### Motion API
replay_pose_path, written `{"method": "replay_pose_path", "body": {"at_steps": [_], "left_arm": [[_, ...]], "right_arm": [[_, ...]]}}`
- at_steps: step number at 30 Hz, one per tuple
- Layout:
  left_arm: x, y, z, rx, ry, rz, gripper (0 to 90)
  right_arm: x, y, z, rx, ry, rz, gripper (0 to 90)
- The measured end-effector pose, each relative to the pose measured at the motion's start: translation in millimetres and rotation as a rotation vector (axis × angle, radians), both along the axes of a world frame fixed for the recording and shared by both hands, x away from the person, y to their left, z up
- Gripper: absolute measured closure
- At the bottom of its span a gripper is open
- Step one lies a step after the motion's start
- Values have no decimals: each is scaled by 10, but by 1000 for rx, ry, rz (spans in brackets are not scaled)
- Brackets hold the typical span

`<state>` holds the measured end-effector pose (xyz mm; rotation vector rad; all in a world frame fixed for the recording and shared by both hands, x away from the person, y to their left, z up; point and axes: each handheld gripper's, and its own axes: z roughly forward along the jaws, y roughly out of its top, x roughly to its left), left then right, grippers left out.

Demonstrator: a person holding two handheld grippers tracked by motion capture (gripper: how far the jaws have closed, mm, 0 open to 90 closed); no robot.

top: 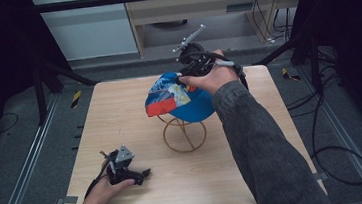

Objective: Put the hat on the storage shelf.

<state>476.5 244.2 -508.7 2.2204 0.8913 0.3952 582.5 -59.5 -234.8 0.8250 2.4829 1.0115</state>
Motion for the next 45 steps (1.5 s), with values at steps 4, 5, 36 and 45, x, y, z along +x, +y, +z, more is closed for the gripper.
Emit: {"method": "replay_pose_path", "body": {"at_steps": [4,5,36,45], "left_arm": [[0,-1,0,-1,0,1,0],[0,0,0,0,0,0,0],[-3,-2,-1,-2,1,3,0],[-3,-2,-1,-2,1,4,0]], "right_arm": [[-19,-13,8,14,1,-1,569],[-23,-18,14,17,-1,-2,565],[-150,-50,76,52,-36,-30,308],[-212,-91,126,90,-47,-60,201]]}}
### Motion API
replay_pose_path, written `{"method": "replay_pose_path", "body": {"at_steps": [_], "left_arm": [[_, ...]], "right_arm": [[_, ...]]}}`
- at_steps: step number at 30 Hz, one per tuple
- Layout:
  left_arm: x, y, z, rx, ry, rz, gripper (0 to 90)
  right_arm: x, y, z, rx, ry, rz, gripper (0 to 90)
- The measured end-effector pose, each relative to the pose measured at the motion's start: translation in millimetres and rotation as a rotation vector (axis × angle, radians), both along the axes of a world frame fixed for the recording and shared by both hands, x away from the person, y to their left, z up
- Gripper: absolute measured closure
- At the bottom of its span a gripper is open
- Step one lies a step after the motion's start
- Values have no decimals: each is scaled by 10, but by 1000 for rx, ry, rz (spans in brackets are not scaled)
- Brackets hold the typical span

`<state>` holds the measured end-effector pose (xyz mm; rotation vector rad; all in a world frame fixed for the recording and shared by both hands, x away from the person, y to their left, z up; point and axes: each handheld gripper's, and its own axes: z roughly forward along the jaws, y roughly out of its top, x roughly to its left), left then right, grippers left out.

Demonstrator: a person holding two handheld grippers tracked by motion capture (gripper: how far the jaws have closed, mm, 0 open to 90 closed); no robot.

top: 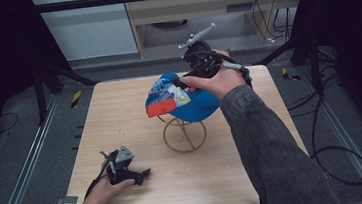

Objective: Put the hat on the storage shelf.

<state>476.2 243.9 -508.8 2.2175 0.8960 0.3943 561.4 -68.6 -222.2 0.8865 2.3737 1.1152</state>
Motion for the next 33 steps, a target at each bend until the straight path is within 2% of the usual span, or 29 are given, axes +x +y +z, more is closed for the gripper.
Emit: {"method": "replay_pose_path", "body": {"at_steps": [8,17,26,33], "left_arm": [[-2,1,1,2,0,0,0],[-1,2,1,4,-3,0,0],[-3,2,1,2,-3,1,0],[-5,-1,-1,-1,-1,3,0]], "right_arm": [[-53,-18,25,1,-18,-1,105],[-151,-68,79,23,-38,14,72],[-281,-213,80,48,-57,9,66],[-397,-418,36,69,-69,-14,66]]}}
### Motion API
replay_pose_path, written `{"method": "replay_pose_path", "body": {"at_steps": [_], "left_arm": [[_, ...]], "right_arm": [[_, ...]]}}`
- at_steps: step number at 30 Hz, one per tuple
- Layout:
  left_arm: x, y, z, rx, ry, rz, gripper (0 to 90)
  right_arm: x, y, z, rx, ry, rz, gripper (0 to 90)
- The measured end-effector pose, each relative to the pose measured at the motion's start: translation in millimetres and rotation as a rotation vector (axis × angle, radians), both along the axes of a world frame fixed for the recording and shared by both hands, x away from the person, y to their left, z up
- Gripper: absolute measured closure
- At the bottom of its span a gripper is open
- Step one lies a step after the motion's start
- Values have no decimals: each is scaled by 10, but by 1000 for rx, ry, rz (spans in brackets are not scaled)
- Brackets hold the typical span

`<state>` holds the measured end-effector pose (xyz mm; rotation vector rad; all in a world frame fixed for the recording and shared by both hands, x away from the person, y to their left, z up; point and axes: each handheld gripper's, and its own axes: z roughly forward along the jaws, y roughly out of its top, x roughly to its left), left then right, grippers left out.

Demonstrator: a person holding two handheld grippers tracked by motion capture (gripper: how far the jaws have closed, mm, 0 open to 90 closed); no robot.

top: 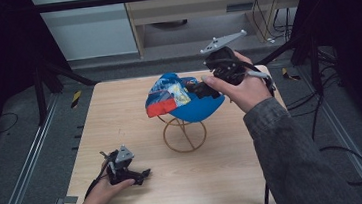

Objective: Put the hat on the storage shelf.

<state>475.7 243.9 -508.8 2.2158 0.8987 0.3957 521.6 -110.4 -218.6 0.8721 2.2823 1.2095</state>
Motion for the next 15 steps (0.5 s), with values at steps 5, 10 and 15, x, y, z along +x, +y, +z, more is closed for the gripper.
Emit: {"method": "replay_pose_path", "body": {"at_steps": [5,10,15], "left_arm": [[0,0,1,2,-2,0,0],[1,1,1,3,-3,0,0],[1,1,1,3,-3,0,0]], "right_arm": [[-75,-144,-42,15,-2,-16,66],[-140,-297,-79,27,-5,-38,61],[-206,-423,-129,37,-4,-53,54]]}}
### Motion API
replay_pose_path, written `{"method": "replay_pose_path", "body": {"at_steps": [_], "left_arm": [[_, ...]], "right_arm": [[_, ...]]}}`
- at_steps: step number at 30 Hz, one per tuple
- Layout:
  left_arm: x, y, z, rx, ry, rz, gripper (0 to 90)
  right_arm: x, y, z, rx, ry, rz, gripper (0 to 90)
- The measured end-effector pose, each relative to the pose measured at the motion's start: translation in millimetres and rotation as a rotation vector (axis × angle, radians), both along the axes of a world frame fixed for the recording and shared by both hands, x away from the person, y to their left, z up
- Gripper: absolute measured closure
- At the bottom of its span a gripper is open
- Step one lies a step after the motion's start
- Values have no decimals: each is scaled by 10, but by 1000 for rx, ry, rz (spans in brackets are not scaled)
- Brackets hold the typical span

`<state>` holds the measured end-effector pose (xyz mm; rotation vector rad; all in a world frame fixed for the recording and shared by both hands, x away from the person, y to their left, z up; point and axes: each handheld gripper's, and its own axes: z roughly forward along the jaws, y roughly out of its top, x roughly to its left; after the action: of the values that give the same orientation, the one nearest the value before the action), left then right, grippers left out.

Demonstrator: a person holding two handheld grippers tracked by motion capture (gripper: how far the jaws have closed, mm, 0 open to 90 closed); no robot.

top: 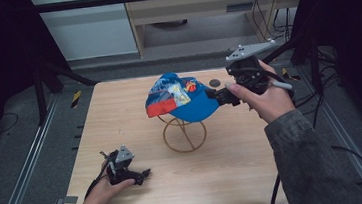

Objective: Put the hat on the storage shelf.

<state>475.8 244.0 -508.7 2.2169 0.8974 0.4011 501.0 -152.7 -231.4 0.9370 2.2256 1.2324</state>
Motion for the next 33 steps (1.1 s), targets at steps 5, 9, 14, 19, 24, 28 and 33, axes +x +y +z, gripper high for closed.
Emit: {"method": "replay_pose_path", "body": {"at_steps": [5,9,14,19,24,28,33], "left_arm": [[-2,-1,0,-1,0,1,0],[-2,-2,-2,-3,-1,2,0],[-2,0,-1,1,-2,0,0],[-6,-3,-2,-1,-1,4,0],[-8,-5,-3,-2,-1,4,0],[-10,-7,-4,-4,1,6,0],[-9,-3,-1,3,1,1,0]], "right_arm": [[-65,-128,-22,8,-9,-12,52],[-130,-234,-38,9,-13,-22,52],[-195,-328,-68,9,-22,-26,56],[-276,-470,-130,1,-8,-41,64],[-348,-608,-278,-13,2,-58,79],[-383,-684,-447,-32,2,-70,83],[-395,-720,-657,-57,9,-73,87]]}}
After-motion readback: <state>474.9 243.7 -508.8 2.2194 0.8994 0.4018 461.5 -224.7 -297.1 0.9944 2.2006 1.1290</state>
